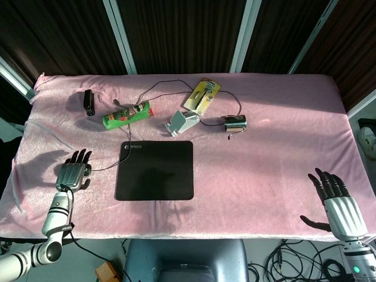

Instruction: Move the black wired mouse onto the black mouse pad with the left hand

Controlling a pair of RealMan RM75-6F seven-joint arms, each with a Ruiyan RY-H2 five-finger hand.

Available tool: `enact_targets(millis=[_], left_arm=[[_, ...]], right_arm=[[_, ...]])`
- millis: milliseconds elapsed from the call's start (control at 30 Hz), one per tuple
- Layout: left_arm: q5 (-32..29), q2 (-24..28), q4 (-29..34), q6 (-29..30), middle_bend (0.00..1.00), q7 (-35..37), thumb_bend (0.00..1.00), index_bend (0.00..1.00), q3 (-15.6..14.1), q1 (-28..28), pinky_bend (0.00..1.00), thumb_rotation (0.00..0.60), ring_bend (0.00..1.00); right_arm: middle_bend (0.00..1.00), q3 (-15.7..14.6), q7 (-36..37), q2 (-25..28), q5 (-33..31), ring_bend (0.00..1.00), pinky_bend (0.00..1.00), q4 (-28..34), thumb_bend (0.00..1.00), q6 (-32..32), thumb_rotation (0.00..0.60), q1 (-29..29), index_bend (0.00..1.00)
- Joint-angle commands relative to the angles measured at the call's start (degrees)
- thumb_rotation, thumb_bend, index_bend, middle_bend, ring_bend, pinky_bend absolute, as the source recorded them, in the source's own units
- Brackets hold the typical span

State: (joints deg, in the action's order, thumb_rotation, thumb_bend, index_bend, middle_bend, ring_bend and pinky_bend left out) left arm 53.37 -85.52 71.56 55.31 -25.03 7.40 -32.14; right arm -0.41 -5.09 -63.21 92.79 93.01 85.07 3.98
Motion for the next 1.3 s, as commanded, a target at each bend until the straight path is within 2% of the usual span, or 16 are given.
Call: enact_targets(millis=[33, 333, 600, 667, 733, 867, 967, 1067, 1167, 1300], left_arm=[[-0.1, 0.0, 0.0, -0.1, 0.0, 0.0, 0.34, 0.0, 0.0, 0.0, 0.23, 0.6, 0.0], [-0.5, -0.1, -0.6, -0.7, 0.0, -0.1, 0.34, 0.0, 0.1, -0.1, 0.23, 0.6, 0.0], [-2.0, -1.4, -3.6, -2.5, 0.0, -1.0, 0.34, 0.0, 0.2, -1.0, 0.23, 0.6, 0.01], [-2.2, -1.5, -4.2, -2.8, 0.06, -0.9, 0.35, 0.0, 0.2, -1.0, 0.26, 0.6, 0.09], [-2.1, -1.8, -4.7, -3.2, 0.19, -0.3, 0.37, 0.04, 0.3, -1.1, 0.31, 0.6, 0.2], [-2.1, -2.3, -5.9, -4.2, 0.41, 0.4, 0.49, 0.24, 0.2, -1.1, 0.41, 0.6, 0.36], [-1.3, -3.3, -7.5, -3.3, 0.47, 0.4, 0.59, 0.34, 0.0, -1.1, 0.47, 0.6, 0.41], [0.1, -4.0, -8.3, -2.3, 0.51, 1.1, 0.66, 0.4, -0.1, -0.9, 0.5, 0.6, 0.44], [2.7, -4.2, -7.7, -0.6, 0.52, 2.6, 0.69, 0.42, -0.2, -0.6, 0.52, 0.6, 0.45], [7.1, -3.6, -3.6, 2.7, 0.52, 3.3, 0.69, 0.42, -0.3, -0.7, 0.52, 0.6, 0.45]], right_arm=[[0.0, 0.0, 0.0, 0.0, 0.0, 0.0, 0.21, 0.0, 0.22, -0.1, 0.6, 0.0, 0.0], [0.0, -0.2, 0.0, 0.1, 0.2, 0.0, 0.21, 0.0, 0.22, -0.4, 0.6, 0.2, 0.0], [0.0, -0.3, 0.1, 0.2, 0.3, 0.0, 0.21, 0.0, 0.22, -0.5, 0.6, 0.2, 0.0], [0.0, -0.3, 0.2, 0.3, 0.3, 0.0, 0.21, 0.0, 0.22, -0.6, 0.6, 0.2, 0.0], [0.0, -0.4, 0.3, 0.3, 0.4, 0.0, 0.21, 0.0, 0.22, -0.6, 0.6, 0.3, 0.0], [0.0, -0.4, 0.5, 0.4, 0.6, 0.0, 0.21, 0.0, 0.22, -0.6, 0.6, 0.3, 0.0], [0.0, -0.5, 0.6, 0.5, 0.6, 0.0, 0.21, 0.0, 0.22, -0.6, 0.6, 0.3, 0.0], [0.0, -0.5, 0.7, 0.5, 0.7, 0.0, 0.21, 0.0, 0.22, -0.8, 0.6, 0.4, 0.0], [0.0, -0.5, 0.7, 0.6, 0.7, 0.0, 0.21, 0.0, 0.22, -0.9, 0.6, 0.5, 0.0], [0.0, -0.5, 0.8, 0.7, 0.6, 0.0, 0.21, 0.1, 0.22, -1.1, 0.6, 0.6, 0.0]])
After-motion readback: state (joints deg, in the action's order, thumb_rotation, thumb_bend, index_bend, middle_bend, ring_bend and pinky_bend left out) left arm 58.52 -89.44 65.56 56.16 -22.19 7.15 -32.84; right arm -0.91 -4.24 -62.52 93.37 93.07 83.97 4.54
